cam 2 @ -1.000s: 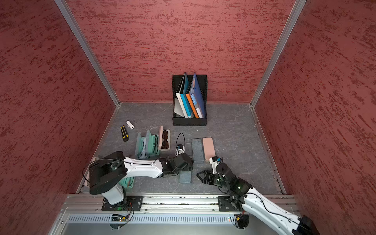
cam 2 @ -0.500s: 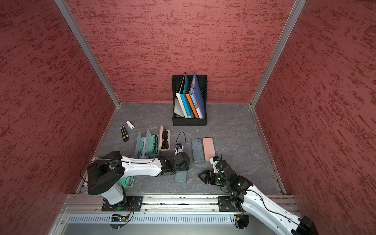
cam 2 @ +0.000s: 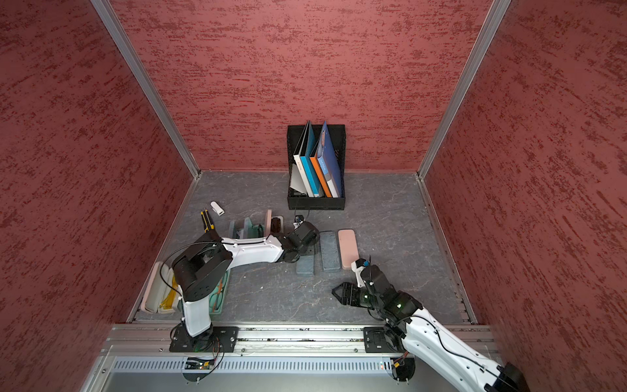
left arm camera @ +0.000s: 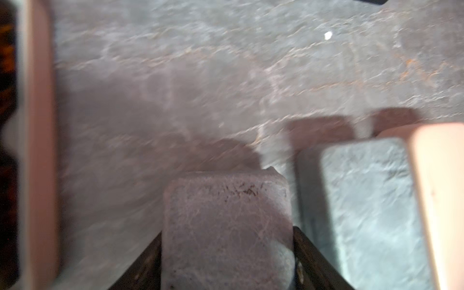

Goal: Close the glasses case
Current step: Move the glasses case to the center of the board.

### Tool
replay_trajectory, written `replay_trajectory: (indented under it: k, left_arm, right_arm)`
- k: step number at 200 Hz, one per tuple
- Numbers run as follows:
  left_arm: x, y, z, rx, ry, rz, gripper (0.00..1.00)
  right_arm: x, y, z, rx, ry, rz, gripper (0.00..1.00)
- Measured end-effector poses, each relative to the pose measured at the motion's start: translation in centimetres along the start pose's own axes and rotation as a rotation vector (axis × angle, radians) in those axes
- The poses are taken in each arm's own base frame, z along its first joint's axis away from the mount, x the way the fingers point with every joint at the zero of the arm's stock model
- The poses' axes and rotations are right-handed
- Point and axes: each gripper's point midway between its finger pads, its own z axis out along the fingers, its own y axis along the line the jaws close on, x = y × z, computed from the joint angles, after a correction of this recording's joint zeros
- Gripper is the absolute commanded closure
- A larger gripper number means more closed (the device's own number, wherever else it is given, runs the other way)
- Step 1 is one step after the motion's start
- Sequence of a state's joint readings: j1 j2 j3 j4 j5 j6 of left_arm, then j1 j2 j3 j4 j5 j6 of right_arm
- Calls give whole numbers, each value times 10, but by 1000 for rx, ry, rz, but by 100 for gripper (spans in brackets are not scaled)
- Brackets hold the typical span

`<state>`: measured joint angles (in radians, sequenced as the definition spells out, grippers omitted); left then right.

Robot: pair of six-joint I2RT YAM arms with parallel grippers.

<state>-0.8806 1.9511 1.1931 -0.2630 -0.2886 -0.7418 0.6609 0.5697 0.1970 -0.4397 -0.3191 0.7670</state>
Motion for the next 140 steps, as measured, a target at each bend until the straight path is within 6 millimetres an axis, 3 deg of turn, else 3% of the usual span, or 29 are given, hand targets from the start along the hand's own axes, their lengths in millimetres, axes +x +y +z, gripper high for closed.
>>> replay_trajectory:
  k: [21, 81, 112, 140]
  left_arm:
    - [-1, -11, 3, 12, -3, 13, 30]
    - [11, -11, -5, 45, 5, 4, 2]
    - [31, 21, -33, -7, 58, 10, 0]
    - [25, 57, -86, -84, 26, 4, 0]
  right_arm:
    - [-1, 0, -2, 2, -3, -7, 27]
    - [0, -3, -1, 18, 7, -5, 26]
    - [-2, 3, 0, -11, 9, -12, 24]
    - [-6, 15, -3, -39, 12, -23, 24]
